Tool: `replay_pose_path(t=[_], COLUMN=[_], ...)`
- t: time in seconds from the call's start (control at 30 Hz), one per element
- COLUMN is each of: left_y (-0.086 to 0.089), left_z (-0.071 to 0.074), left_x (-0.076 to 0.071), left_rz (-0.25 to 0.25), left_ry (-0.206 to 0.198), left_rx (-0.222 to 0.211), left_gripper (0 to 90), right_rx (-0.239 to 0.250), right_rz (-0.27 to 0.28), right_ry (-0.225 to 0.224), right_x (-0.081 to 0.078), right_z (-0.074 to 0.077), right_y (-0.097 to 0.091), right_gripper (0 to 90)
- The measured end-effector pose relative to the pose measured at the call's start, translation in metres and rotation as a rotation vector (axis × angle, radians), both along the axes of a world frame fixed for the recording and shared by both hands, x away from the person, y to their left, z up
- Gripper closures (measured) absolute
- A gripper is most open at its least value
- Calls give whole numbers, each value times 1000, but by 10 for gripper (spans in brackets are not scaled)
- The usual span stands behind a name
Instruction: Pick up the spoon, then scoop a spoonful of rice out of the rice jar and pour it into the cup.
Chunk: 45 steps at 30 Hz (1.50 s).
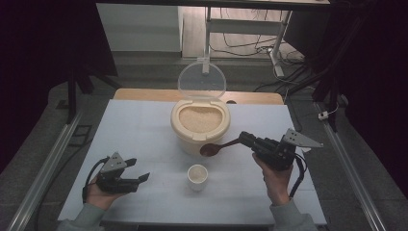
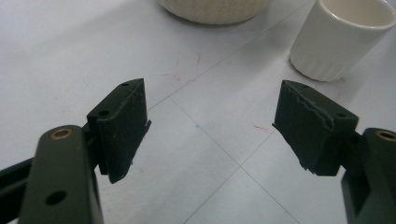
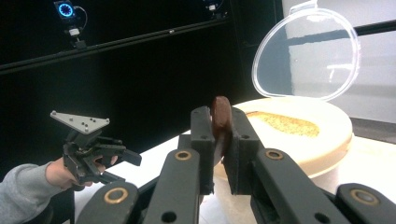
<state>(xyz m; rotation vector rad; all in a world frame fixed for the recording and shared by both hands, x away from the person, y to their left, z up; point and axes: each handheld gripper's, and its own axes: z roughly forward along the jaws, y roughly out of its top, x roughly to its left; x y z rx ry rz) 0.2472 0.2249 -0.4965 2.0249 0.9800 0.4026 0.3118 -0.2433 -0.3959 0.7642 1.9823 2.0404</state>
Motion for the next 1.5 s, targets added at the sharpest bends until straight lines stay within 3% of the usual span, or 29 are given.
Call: replay_pose_path(t=[0.63, 0.83, 1.07, 1.5], left_y=[0, -1, -1, 0], left_z=[-3, -4, -4, -6], left_x=[1, 1, 1, 3], left_rz=[4, 1, -2, 0], left_ry=[13, 16, 14, 26], left_rx=[7, 12, 10, 7], left_gripper=[235, 234, 233, 221], right_rx=[8, 38, 53, -15], right_rz=[-17, -39, -103, -204], right_ry=[-24, -41, -60, -46], right_x=[1, 9, 23, 55], right_z=[10, 22, 34, 40], right_y=[-1, 1, 1, 12], right_gripper=[828, 828, 828, 828])
